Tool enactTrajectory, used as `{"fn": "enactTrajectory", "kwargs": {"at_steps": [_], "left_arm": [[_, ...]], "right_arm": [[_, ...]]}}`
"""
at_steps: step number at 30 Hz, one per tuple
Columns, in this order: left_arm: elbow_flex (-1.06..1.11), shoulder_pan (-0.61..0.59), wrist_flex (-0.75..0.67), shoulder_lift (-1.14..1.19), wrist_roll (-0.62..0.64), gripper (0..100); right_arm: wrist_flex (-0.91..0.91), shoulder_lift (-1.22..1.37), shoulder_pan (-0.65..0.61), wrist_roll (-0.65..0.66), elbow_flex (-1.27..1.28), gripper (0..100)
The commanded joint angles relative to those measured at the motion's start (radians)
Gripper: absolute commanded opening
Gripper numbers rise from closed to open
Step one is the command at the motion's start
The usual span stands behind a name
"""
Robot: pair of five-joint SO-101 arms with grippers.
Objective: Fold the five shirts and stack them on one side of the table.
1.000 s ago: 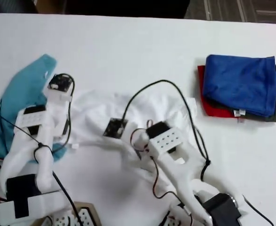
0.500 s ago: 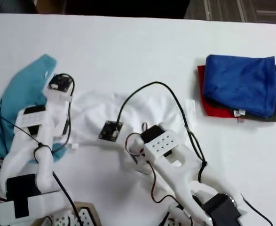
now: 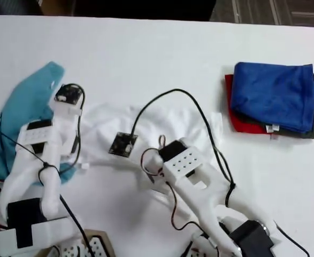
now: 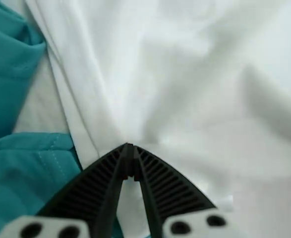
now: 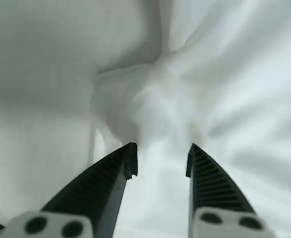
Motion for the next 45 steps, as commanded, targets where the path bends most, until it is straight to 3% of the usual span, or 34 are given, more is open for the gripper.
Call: {"fn": "enactTrajectory", "kwargs": {"at_steps": [1, 6, 18, 25, 32, 45], "left_arm": [[-0.002, 0.002, -0.012, -0.020, 0.011, 3], [-0.002, 0.002, -0.012, -0.020, 0.011, 3], [-0.001, 0.002, -0.014, -0.020, 0.011, 3], [-0.001, 0.003, -0.014, -0.020, 0.011, 3], [-0.001, 0.003, -0.015, -0.020, 0.011, 3], [-0.001, 0.003, -0.015, -0.020, 0.011, 3]], "right_arm": [[-0.076, 0.053, 0.008, -0.006, 0.017, 12.7], [-0.082, 0.145, 0.004, -0.006, 0.005, 12.6], [0.136, -0.101, -0.001, 0.000, -0.031, 12.7], [0.140, -0.101, -0.061, -0.006, 0.000, 13.4], [0.136, -0.101, -0.134, -0.078, 0.025, 24.1], [0.143, -0.090, -0.194, -0.083, 0.035, 24.2]]}}
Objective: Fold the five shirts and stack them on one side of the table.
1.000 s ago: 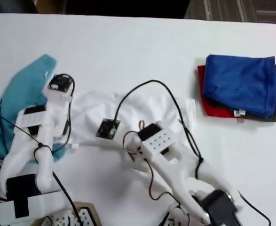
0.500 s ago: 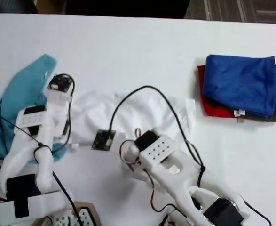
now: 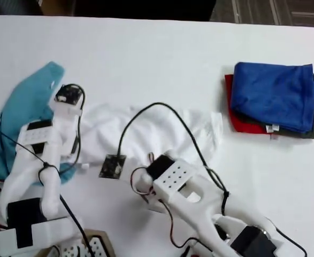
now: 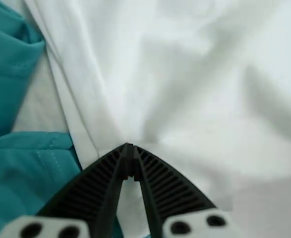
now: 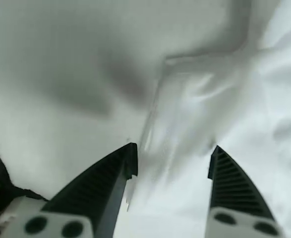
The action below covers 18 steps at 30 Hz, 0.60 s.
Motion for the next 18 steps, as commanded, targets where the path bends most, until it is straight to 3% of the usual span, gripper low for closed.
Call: {"fn": "enactTrajectory", "kwargs": {"at_steps": [1, 8, 18], "left_arm": [[-0.004, 0.005, -0.015, -0.020, 0.011, 3], [-0.004, 0.005, -0.015, -0.020, 0.011, 3], [-0.005, 0.005, -0.015, -0.020, 0.011, 3]], "right_arm": [[0.005, -0.013, -0.005, -0.011, -0.003, 24.2], [-0.024, 0.150, 0.028, -0.011, -0.029, 24.2], [-0.030, 0.163, 0.028, -0.011, -0.028, 24.1]]}}
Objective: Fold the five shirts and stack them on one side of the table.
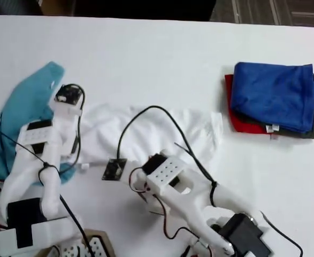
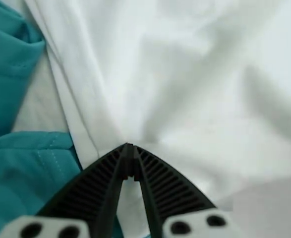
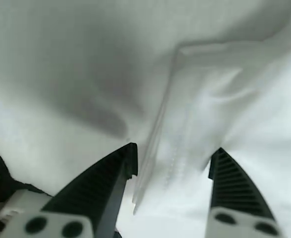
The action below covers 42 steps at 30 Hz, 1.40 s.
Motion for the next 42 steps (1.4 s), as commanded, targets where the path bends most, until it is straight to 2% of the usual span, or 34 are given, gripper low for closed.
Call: {"fn": "enactTrajectory", "kwargs": {"at_steps": [1, 10, 17, 27, 36, 42], "left_arm": [[-0.005, 0.005, -0.015, -0.020, 0.011, 3], [-0.005, 0.005, -0.015, -0.020, 0.011, 3], [-0.005, 0.005, -0.015, -0.020, 0.011, 3], [-0.005, 0.005, -0.015, -0.020, 0.011, 3], [-0.005, 0.005, -0.015, -0.020, 0.011, 3], [-0.005, 0.005, -0.015, -0.020, 0.011, 3]], "right_arm": [[-0.010, 0.007, 0.016, -0.011, -0.026, 24.1], [-0.022, 0.007, 0.130, -0.003, -0.025, 24.1], [0.012, 0.004, 0.117, -0.003, -0.028, 24.1], [0.033, 0.007, -0.019, -0.009, -0.026, 24.1], [0.007, 0.018, 0.047, -0.003, -0.025, 24.1], [-0.010, 0.139, 0.051, -0.002, -0.029, 24.1]]}}
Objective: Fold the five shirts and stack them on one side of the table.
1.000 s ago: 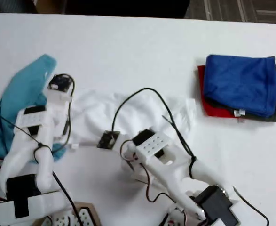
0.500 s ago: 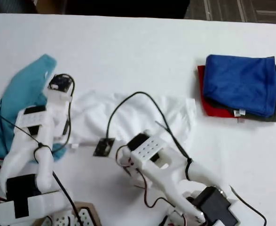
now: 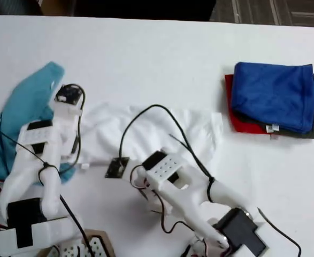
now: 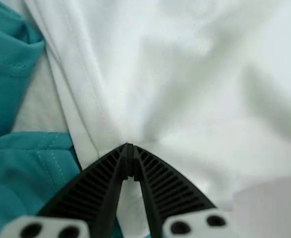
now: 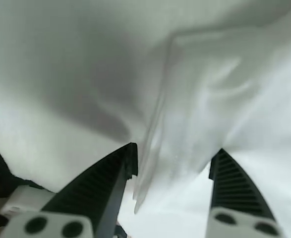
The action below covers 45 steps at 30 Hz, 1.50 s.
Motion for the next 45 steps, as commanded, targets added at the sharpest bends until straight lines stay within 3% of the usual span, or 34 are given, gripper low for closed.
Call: {"fn": "enactTrajectory", "kwargs": {"at_steps": [1, 8, 13, 28, 37, 45], "left_arm": [[-0.005, 0.003, -0.015, -0.020, 0.011, 3], [-0.005, 0.003, -0.015, -0.020, 0.011, 3], [-0.005, 0.003, -0.015, -0.020, 0.011, 3], [-0.005, 0.003, -0.015, -0.020, 0.011, 3], [-0.004, 0.003, -0.015, -0.020, 0.011, 3], [-0.004, 0.003, -0.015, -0.020, 0.011, 3]], "right_arm": [[-0.035, 0.073, 0.018, 0.002, -0.005, 24.1], [-0.059, 0.108, 0.018, 0.000, -0.006, 23.0], [-0.084, 0.110, 0.019, 0.002, -0.006, 1.7], [-0.081, 0.107, 0.030, 0.031, -0.031, 2.0], [0.199, 0.117, 0.260, 0.219, -0.416, 2.0], [0.263, 0.225, 0.378, 0.284, -0.687, 2.0]]}}
